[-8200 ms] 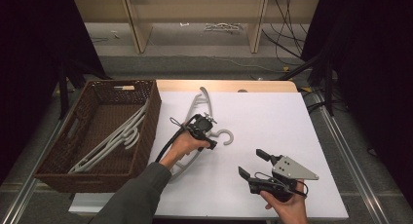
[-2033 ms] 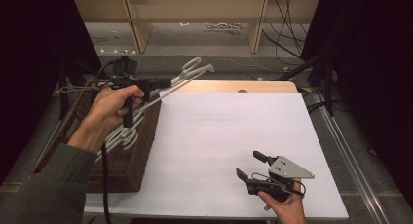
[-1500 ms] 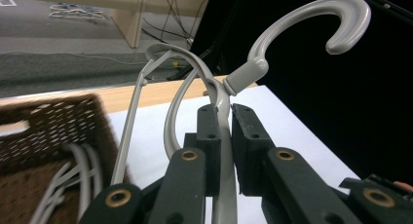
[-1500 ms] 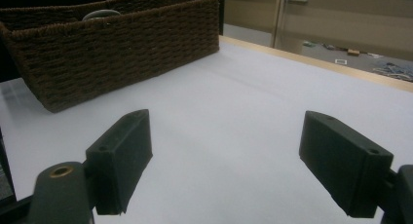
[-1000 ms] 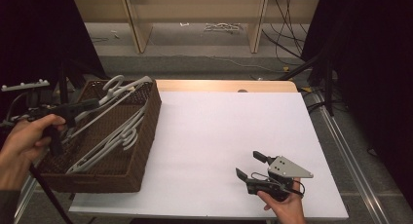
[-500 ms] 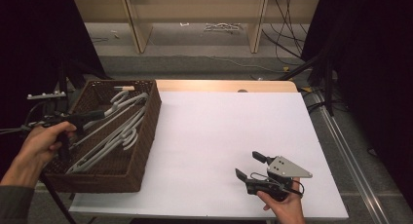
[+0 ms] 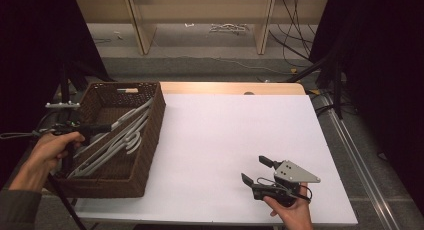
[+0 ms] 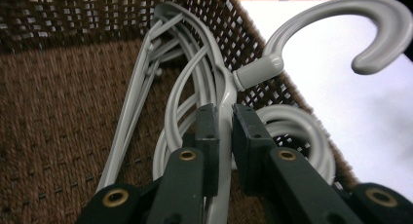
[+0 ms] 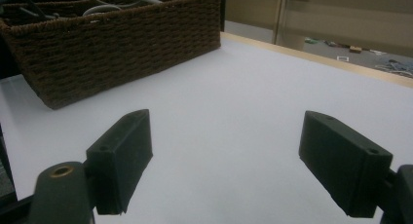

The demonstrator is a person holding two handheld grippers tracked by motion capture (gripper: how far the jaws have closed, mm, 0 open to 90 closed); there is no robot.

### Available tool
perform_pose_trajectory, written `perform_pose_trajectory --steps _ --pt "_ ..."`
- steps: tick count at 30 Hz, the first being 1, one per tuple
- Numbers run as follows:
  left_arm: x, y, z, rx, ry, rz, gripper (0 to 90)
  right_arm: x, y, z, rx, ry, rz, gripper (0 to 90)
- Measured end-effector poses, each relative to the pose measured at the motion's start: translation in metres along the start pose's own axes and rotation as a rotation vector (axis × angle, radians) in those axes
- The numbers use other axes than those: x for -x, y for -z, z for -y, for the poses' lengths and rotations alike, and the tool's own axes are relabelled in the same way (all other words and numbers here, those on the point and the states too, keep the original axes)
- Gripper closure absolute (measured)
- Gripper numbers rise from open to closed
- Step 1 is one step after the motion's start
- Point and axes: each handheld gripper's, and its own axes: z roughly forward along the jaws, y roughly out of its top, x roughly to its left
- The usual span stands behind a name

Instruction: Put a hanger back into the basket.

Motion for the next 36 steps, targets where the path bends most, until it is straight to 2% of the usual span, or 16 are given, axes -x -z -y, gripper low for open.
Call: perform_pose_trajectory --steps 5,7,8,14,19,20,24,28,30,34,36 --pt "-0.008 -0.004 0.011 -0.023 0.023 0.003 81.0 0.000 0.000 0.000 -0.007 -0.003 0.001 20.7" --pt "-0.011 -0.004 0.014 -0.027 0.029 -0.002 80.7 0.001 0.001 0.000 -0.017 0.022 0.013 20.8" --pt "-0.013 -0.004 0.016 -0.026 0.036 0.000 80.6 0.000 0.001 0.000 -0.025 0.011 0.008 20.8" --pt "-0.012 -0.009 0.021 -0.038 0.039 0.017 81.1 0.000 0.001 0.000 -0.026 0.011 0.011 20.8" --pt "-0.010 -0.010 0.022 -0.042 0.039 0.012 80.4 0.000 0.001 0.000 -0.020 0.011 0.012 20.8" --pt "-0.010 -0.010 0.022 -0.037 0.037 0.011 79.6 0.001 0.001 0.000 -0.011 0.025 0.017 20.8" --pt "-0.009 -0.006 0.021 -0.015 0.052 0.007 70.4 0.000 0.001 0.000 -0.025 0.011 0.009 20.8" --pt "0.000 -0.002 0.020 0.017 0.026 -0.014 62.9 0.002 0.001 0.000 -0.009 0.026 0.018 20.8" --pt "0.005 0.002 0.018 0.052 0.024 -0.021 57.0 0.001 0.000 0.000 -0.006 0.020 0.020 20.7" --pt "0.017 0.007 0.015 0.125 -0.018 -0.055 49.1 0.001 0.000 0.000 -0.004 0.022 0.021 20.7" --pt "0.023 0.008 0.015 0.149 -0.037 -0.054 47.0 0.001 0.001 0.000 -0.013 0.009 0.018 20.7"
